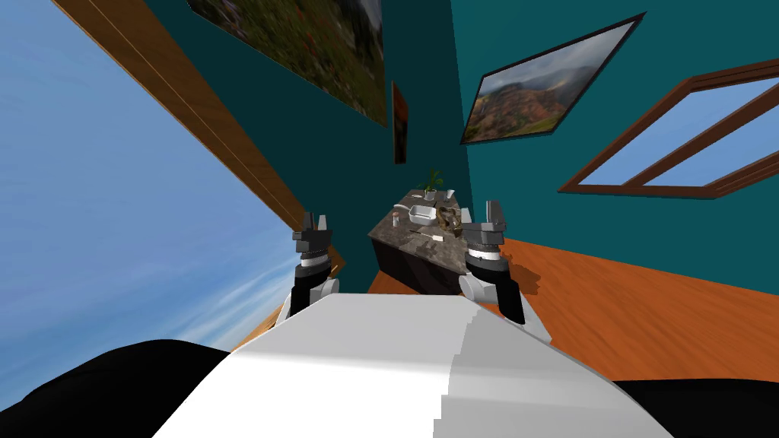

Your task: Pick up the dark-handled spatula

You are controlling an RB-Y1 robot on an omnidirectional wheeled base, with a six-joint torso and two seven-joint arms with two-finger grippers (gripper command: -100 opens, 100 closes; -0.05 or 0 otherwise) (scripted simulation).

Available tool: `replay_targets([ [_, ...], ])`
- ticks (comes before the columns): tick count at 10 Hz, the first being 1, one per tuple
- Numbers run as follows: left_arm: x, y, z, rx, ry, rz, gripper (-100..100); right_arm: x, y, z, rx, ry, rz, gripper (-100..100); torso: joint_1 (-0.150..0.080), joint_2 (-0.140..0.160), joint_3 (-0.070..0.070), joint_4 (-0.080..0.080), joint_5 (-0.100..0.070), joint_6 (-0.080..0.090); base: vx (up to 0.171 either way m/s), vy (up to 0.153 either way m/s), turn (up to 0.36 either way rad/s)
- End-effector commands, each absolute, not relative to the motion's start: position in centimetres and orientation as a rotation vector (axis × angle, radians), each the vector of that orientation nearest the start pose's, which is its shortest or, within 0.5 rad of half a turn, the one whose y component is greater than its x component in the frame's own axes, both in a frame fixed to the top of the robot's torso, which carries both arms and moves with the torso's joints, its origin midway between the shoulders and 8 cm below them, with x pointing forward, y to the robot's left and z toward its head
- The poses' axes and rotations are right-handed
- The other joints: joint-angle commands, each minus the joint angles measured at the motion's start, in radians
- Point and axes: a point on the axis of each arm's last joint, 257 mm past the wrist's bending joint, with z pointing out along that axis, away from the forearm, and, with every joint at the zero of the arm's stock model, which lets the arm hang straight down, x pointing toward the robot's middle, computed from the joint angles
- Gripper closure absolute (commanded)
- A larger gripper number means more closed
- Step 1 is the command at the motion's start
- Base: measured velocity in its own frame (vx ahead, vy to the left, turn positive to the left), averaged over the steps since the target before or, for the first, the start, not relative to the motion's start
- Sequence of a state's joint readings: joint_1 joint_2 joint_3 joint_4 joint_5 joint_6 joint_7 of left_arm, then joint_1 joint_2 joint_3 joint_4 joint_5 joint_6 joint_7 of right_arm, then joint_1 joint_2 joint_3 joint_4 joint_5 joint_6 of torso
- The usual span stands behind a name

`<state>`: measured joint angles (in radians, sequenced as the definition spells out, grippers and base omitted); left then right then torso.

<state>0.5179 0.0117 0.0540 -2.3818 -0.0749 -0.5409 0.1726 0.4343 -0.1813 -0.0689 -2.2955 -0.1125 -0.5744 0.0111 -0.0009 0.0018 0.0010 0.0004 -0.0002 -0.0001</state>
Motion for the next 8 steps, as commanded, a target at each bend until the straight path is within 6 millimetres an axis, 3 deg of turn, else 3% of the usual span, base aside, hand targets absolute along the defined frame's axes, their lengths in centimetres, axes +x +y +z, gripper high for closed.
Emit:
replay_targets([
  [1, 31.3, 27.8, 7.0, -0.549, 0.546, -1.386, 0, 33.7, -28.0, 6.4, 0.447, 0.643, 1.362, -100, 0.000, 0.000, 0.000, 0.000, 0.000, 0.000, -0.037, -0.010, 0.061],
  [8, 31.3, 27.8, 7.0, -0.549, 0.546, -1.386, 0, 35.9, -26.5, 4.6, 0.366, 0.830, 1.354, -100, 0.000, -0.001, 0.000, 0.000, 0.000, 0.000, -0.024, -0.010, 0.046],
])
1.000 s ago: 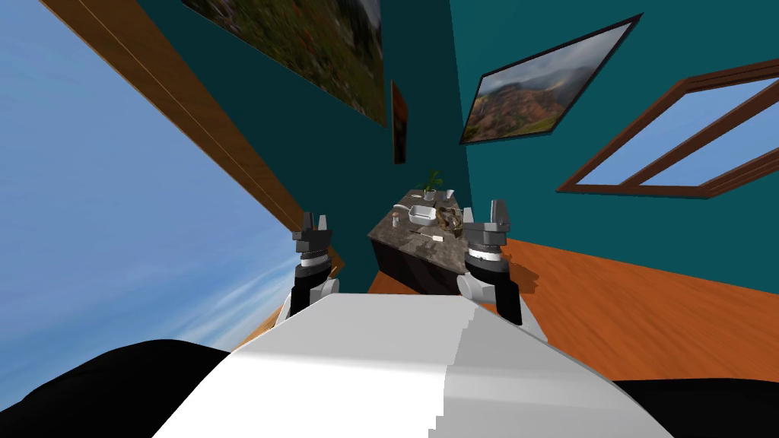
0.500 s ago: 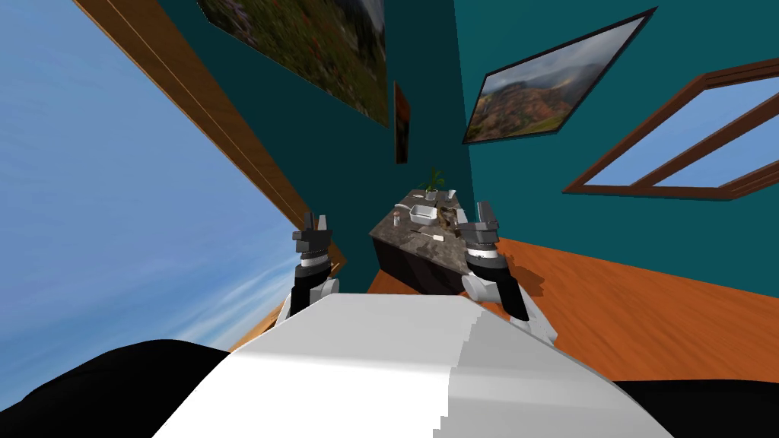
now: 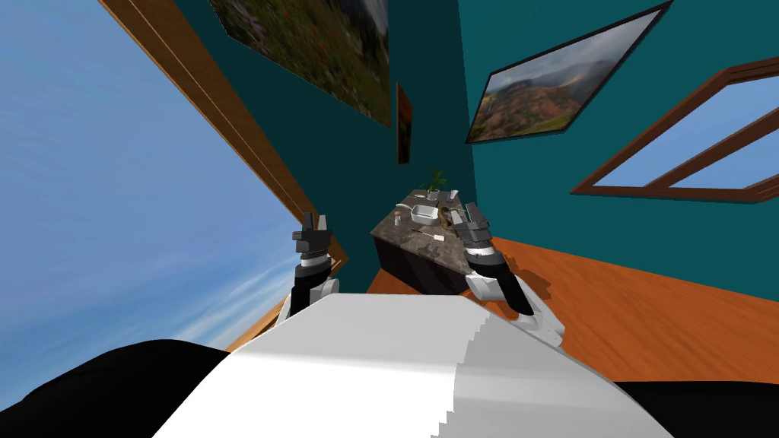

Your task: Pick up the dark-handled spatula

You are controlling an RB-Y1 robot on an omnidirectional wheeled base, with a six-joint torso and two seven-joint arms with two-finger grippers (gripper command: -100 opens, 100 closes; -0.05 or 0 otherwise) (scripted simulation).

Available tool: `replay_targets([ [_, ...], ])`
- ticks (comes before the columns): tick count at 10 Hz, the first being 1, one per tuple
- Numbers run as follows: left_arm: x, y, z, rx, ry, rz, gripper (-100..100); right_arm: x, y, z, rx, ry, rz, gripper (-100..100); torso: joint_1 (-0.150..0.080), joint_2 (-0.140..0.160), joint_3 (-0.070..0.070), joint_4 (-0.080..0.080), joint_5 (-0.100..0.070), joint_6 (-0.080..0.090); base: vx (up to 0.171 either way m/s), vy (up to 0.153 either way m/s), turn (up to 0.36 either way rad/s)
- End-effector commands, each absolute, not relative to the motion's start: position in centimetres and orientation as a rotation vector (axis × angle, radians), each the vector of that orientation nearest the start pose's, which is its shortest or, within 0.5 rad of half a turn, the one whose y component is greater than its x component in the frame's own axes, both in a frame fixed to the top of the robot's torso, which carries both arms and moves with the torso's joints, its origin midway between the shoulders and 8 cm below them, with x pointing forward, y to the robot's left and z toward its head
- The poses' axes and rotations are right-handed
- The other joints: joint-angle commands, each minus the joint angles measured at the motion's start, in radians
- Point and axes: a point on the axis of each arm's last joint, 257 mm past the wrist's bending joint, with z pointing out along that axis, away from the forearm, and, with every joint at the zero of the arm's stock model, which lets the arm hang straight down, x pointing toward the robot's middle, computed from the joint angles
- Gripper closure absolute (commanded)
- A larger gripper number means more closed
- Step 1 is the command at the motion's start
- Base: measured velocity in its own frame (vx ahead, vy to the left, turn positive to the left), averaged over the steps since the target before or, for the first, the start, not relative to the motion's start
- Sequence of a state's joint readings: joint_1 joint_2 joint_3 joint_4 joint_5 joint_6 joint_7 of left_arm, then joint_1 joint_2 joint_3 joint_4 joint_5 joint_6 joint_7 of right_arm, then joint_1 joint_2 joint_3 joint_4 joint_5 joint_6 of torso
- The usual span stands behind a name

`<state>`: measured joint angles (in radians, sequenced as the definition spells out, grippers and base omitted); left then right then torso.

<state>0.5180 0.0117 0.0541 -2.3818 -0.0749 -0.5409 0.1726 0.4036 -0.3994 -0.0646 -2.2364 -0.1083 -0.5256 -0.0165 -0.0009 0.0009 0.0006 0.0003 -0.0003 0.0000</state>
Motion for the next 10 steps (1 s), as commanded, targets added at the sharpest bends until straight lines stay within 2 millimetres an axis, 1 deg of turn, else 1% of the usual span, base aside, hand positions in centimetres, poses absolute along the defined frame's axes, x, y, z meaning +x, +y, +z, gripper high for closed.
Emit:
replay_targets([
  [1, 31.3, 27.8, 7.0, -0.550, 0.546, -1.386, 0, 36.6, -26.4, 3.9, 0.360, 0.874, 1.349, -100, 0.000, 0.000, 0.000, 0.000, 0.000, 0.000, -0.021, -0.007, 0.074],
  [2, 31.3, 27.8, 7.0, -0.549, 0.546, -1.386, 0, 36.6, -26.2, 3.9, 0.344, 0.891, 1.346, -100, 0.000, 0.000, 0.000, 0.000, 0.000, 0.000, -0.021, -0.006, 0.045],
  [3, 31.3, 27.8, 7.0, -0.550, 0.546, -1.386, 0, 37.3, -26.1, 3.0, 0.339, 0.935, 1.339, -100, 0.000, 0.000, 0.000, 0.000, 0.000, 0.000, -0.025, -0.009, 0.084],
  [4, 31.3, 27.8, 7.0, -0.549, 0.546, -1.386, 0, 37.3, -25.9, 3.0, 0.321, 0.954, 1.336, -100, 0.000, 0.000, 0.000, 0.000, 0.000, 0.000, -0.019, -0.012, 0.048],
  [5, 31.3, 27.8, 7.0, -0.550, 0.546, -1.386, 0, 38.0, -25.8, 2.0, 0.317, 0.999, 1.326, -100, 0.000, 0.000, 0.000, 0.000, 0.000, 0.000, -0.019, -0.013, 0.081],
  [6, 31.3, 27.8, 7.0, -0.549, 0.546, -1.386, 0, 38.0, -25.6, 2.0, 0.297, 1.019, 1.321, -100, 0.000, 0.000, 0.000, 0.000, 0.000, 0.000, -0.018, -0.010, 0.060],
  [7, 31.3, 27.8, 7.0, -0.550, 0.546, -1.386, 0, 38.7, -25.5, 0.9, 0.295, 1.065, 1.310, -100, 0.000, 0.000, 0.000, 0.000, 0.000, 0.000, -0.019, -0.010, 0.119],
  [8, 31.3, 27.8, 7.0, -0.549, 0.546, -1.386, 0, 38.8, -25.4, 0.9, 0.273, 1.086, 1.303, -100, 0.000, 0.000, 0.000, 0.000, 0.000, 0.000, -0.014, -0.011, 0.062],
  [9, 31.3, 27.8, 7.0, -0.550, 0.546, -1.386, 0, 39.4, -25.3, -0.3, 0.270, 1.134, 1.289, -100, 0.000, 0.000, 0.000, 0.000, 0.000, 0.000, -0.015, -0.012, 0.106],
  [10, 31.3, 27.8, 7.0, -0.549, 0.546, -1.386, 0, 39.4, -25.2, -0.3, 0.247, 1.156, 1.281, -100, 0.000, 0.000, 0.000, 0.000, 0.000, 0.000, -0.013, -0.011, 0.074],
])
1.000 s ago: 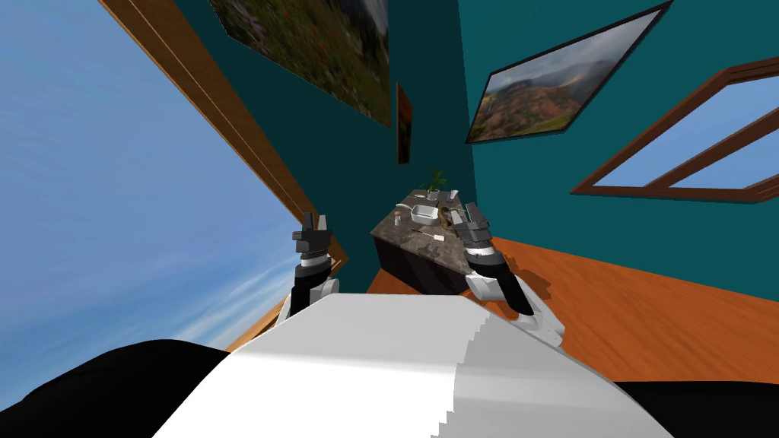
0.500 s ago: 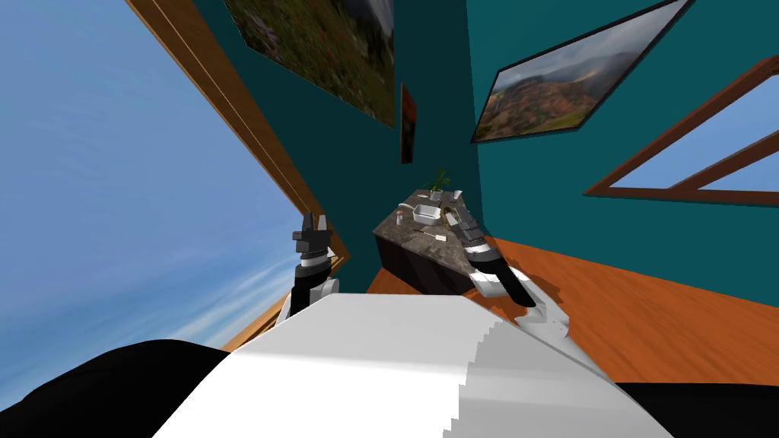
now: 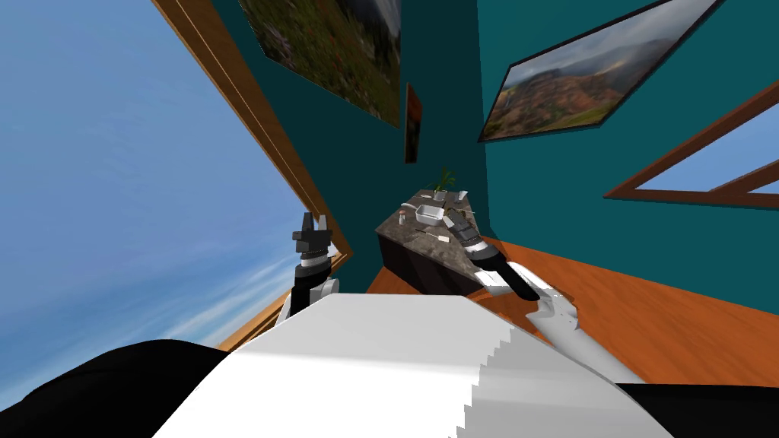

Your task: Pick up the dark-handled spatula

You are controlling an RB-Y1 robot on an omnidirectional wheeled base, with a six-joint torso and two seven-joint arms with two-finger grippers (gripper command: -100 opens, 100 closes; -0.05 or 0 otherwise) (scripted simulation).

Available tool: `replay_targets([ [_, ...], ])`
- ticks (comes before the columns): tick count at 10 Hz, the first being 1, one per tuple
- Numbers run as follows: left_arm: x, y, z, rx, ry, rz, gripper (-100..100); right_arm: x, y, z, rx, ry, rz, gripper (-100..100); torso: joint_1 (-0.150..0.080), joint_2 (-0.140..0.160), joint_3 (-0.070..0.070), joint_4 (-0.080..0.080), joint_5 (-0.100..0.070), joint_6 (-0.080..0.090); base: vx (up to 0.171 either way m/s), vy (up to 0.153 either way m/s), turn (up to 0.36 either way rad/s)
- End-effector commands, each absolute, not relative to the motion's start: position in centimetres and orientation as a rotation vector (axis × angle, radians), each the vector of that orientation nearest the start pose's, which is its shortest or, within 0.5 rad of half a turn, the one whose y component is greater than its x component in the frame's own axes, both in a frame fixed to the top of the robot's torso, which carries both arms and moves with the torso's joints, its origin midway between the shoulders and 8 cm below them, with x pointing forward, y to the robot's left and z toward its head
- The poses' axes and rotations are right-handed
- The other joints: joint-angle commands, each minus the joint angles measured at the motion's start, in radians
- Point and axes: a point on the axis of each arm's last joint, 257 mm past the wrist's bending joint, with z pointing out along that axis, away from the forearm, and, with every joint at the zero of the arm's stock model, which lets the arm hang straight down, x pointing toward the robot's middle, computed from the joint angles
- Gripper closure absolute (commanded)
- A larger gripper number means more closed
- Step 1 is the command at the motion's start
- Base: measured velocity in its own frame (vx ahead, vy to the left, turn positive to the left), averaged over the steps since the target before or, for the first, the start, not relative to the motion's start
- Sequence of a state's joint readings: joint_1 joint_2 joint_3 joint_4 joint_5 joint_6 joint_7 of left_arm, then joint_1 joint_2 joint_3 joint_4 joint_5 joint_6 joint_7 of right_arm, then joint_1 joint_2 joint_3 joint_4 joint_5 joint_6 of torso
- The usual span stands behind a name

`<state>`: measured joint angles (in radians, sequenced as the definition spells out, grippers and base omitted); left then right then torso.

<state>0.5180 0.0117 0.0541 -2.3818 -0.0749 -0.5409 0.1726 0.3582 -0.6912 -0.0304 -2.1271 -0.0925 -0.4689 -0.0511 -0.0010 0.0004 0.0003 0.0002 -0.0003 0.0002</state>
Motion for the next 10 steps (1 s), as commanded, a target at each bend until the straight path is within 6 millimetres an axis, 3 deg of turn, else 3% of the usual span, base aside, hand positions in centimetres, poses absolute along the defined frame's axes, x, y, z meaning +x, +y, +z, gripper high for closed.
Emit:
replay_targets([
  [1, 31.3, 27.8, 7.0, -0.550, 0.546, -1.386, 0, 40.1, -25.2, -1.6, 0.242, 1.207, 1.264, -100, 0.000, 0.000, 0.000, 0.000, 0.000, 0.000, -0.012, -0.008, 0.135],
  [6, 31.3, 27.8, 7.0, -0.550, 0.546, -1.386, 0, 41.2, -25.3, -4.7, 0.164, 1.374, 1.190, -100, 0.000, -0.001, 0.000, 0.000, 0.000, 0.000, -0.006, -0.009, 0.099],
  [7, 31.3, 27.8, 7.0, -0.550, 0.546, -1.386, 0, 41.6, -25.6, -6.4, 0.158, 1.428, 1.165, -100, 0.000, -0.001, -0.001, 0.000, 0.000, 0.000, -0.002, -0.008, 0.191],
  [8, 31.3, 27.8, 7.0, -0.549, 0.546, -1.386, 0, 41.6, -25.6, -6.4, 0.134, 1.448, 1.151, -100, 0.000, -0.001, -0.001, 0.000, 0.000, -0.001, 0.000, -0.011, 0.069],
  [9, 31.3, 27.8, 7.0, -0.550, 0.546, -1.386, 0, 41.9, -26.0, -8.2, 0.128, 1.503, 1.123, -100, 0.000, -0.001, -0.001, 0.000, 0.000, 0.000, 0.003, -0.008, 0.145],
  [10, 31.3, 27.8, 7.0, -0.550, 0.546, -1.386, 0, 41.9, -26.1, -8.2, 0.106, 1.521, 1.109, -100, 0.000, -0.001, -0.001, 0.000, 0.000, 0.000, 0.003, -0.011, 0.090],
])
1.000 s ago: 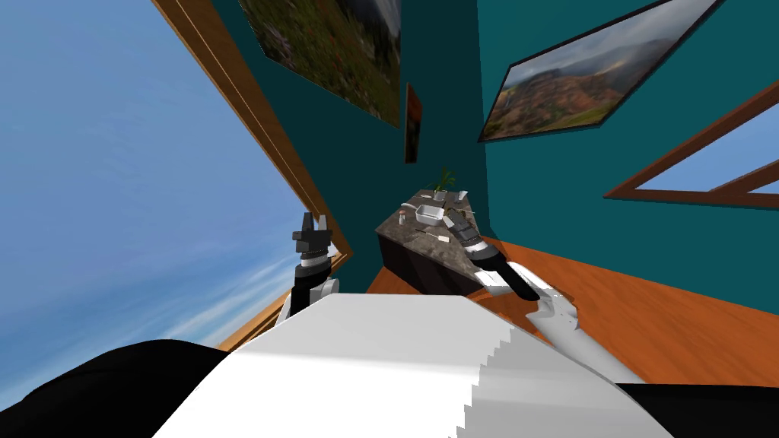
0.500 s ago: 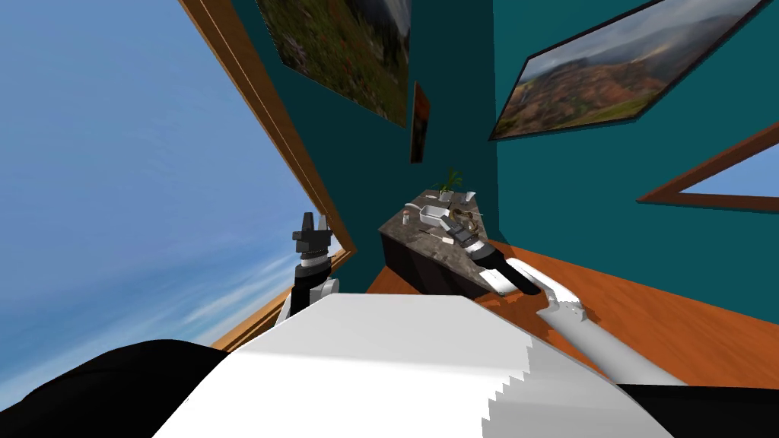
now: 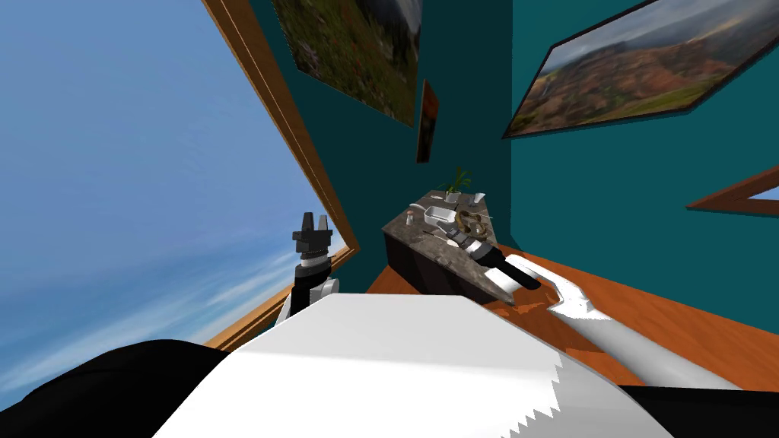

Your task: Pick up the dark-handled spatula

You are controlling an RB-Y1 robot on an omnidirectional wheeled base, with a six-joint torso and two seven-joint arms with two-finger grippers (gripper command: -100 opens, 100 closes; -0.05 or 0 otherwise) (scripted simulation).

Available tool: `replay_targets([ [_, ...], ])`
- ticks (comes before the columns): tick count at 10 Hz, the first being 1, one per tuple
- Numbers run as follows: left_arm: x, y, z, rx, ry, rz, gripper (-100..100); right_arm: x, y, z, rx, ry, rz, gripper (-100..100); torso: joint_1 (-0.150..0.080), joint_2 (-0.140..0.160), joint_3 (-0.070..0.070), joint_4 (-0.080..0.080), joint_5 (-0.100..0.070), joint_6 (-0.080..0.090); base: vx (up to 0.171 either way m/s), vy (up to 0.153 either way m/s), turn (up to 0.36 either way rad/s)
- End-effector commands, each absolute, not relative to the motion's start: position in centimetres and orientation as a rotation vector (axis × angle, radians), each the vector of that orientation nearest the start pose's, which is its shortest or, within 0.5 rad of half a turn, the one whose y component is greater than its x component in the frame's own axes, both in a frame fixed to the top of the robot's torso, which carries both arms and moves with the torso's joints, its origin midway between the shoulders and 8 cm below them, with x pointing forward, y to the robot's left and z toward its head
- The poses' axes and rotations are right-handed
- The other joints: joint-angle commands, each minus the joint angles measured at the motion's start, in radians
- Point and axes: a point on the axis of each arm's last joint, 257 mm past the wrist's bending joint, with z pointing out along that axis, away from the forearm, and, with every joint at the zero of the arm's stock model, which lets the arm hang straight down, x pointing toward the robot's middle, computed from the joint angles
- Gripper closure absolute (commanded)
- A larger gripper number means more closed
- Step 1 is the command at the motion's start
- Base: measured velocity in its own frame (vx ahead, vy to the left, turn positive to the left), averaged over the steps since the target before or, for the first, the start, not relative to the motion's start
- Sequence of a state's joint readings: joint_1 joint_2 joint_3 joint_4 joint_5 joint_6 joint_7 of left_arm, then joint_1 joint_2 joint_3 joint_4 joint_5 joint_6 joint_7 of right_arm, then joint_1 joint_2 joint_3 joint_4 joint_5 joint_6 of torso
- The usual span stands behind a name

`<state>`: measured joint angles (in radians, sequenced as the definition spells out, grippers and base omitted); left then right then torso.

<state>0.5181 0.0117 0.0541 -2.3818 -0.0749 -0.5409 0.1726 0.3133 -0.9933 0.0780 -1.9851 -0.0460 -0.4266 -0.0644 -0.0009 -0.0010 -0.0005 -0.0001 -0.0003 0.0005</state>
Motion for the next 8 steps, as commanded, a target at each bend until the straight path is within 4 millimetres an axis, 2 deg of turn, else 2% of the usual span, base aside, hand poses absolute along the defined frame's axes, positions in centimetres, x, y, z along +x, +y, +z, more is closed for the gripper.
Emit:
replay_targets([
  [1, 31.3, 27.8, 7.0, -0.550, 0.546, -1.386, 0, 42.1, -26.5, -10.0, 0.098, 1.577, 1.078, -100, 0.000, 0.000, 0.000, 0.000, 0.000, 0.000, 0.007, -0.009, 0.184],
  [2, 31.3, 27.8, 7.0, -0.550, 0.546, -1.386, 0, 42.1, -26.7, -10.0, 0.073, 1.597, 1.061, -100, 0.000, 0.000, 0.000, 0.000, 0.000, -0.001, 0.007, -0.011, 0.087],
  [3, 31.3, 27.8, 7.0, -0.550, 0.546, -1.386, 0, 42.2, -27.3, -11.9, 0.063, 1.653, 1.026, -100, 0.000, 0.000, 0.000, 0.000, 0.000, 0.000, 0.011, -0.007, 0.190],
  [4, 31.3, 27.8, 7.0, -0.550, 0.546, -1.386, 0, 42.2, -27.5, -11.9, 0.040, 1.671, 1.009, -100, 0.000, -0.001, 0.000, 0.000, 0.000, -0.001, 0.010, -0.010, 0.089],
  [5, 31.3, 27.8, 7.0, -0.550, 0.546, -1.386, 0, 42.2, -28.3, -13.9, 0.028, 1.728, 0.970, -100, 0.000, -0.001, 0.000, 0.000, 0.000, 0.000, 0.015, -0.009, 0.173],
  [6, 31.3, 27.8, 7.0, -0.550, 0.546, -1.386, 0, 42.2, -28.6, -13.8, 0.003, 1.746, 0.951, -100, 0.000, -0.001, 0.000, 0.000, 0.000, 0.000, 0.013, -0.012, 0.095],
  [7, 31.3, 27.8, 7.0, -0.550, 0.546, -1.386, 0, 42.0, -29.7, -15.7, -0.013, 1.805, 0.906, -100, 0.000, -0.001, 0.000, 0.000, 0.000, 0.000, 0.015, -0.010, 0.152],
  [8, 31.3, 27.8, 7.0, -0.550, 0.546, -1.386, 0, 42.0, -29.9, -15.7, -0.032, 1.819, 0.890, -100, 0.000, -0.001, -0.001, 0.000, 0.000, 0.000, 0.015, -0.010, 0.143],
])
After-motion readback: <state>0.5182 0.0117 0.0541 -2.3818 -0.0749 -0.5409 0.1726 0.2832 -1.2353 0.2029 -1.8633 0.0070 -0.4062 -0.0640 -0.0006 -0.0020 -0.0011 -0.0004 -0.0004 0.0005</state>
